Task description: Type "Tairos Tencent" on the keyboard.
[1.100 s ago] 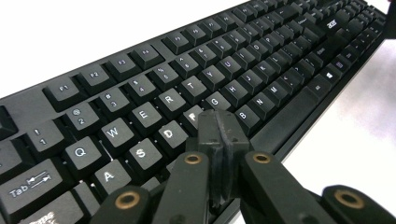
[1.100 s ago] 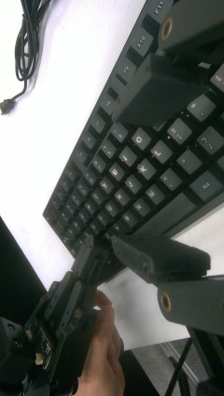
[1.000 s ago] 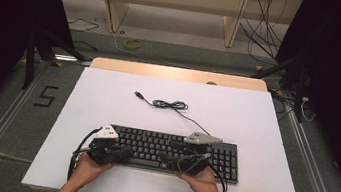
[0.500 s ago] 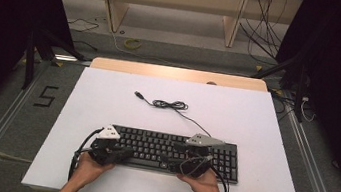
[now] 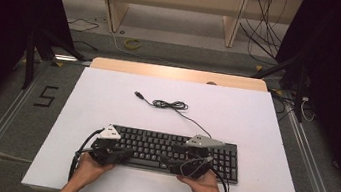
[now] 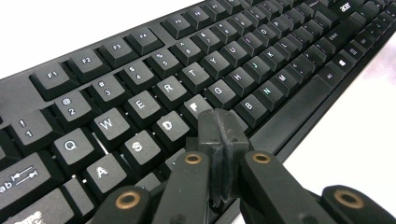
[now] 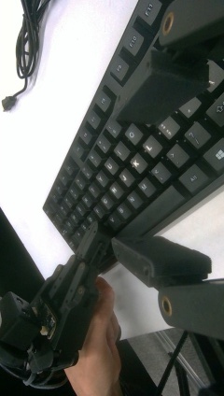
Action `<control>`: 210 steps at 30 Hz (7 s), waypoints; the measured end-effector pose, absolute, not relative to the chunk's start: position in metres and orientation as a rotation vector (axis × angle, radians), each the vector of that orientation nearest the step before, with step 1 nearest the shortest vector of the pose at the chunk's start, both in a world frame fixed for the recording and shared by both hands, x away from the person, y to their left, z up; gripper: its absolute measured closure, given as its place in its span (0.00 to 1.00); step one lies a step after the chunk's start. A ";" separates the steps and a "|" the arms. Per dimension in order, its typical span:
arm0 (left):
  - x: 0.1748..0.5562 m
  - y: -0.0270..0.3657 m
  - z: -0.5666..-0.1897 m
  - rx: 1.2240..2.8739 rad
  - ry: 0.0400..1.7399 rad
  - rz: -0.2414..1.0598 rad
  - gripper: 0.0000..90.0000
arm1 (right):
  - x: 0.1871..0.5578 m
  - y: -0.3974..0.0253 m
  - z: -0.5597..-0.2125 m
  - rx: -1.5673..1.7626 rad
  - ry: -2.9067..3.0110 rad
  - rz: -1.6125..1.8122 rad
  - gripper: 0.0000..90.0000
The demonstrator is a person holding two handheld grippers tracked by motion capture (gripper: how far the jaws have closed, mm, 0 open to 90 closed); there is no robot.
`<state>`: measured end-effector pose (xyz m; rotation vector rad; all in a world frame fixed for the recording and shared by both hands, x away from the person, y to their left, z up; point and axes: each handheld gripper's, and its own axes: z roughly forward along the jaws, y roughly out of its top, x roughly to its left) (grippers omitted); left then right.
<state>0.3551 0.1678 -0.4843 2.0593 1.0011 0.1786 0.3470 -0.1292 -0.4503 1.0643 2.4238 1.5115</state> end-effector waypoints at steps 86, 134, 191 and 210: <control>0.391 0.175 -0.476 2.049 1.106 0.212 0.99 | 0.333 -0.125 -0.451 0.998 2.443 1.553 0.34; 0.352 0.196 -0.463 1.824 1.026 0.153 0.44 | 0.357 -0.082 -0.464 0.994 2.516 1.366 0.92; 0.338 0.200 -0.467 1.820 1.002 0.203 0.36 | 0.365 -0.074 -0.474 1.048 2.546 1.330 0.91; 0.344 0.202 -0.470 1.826 1.022 0.204 0.35 | 0.354 -0.106 -0.463 1.056 2.502 1.429 0.65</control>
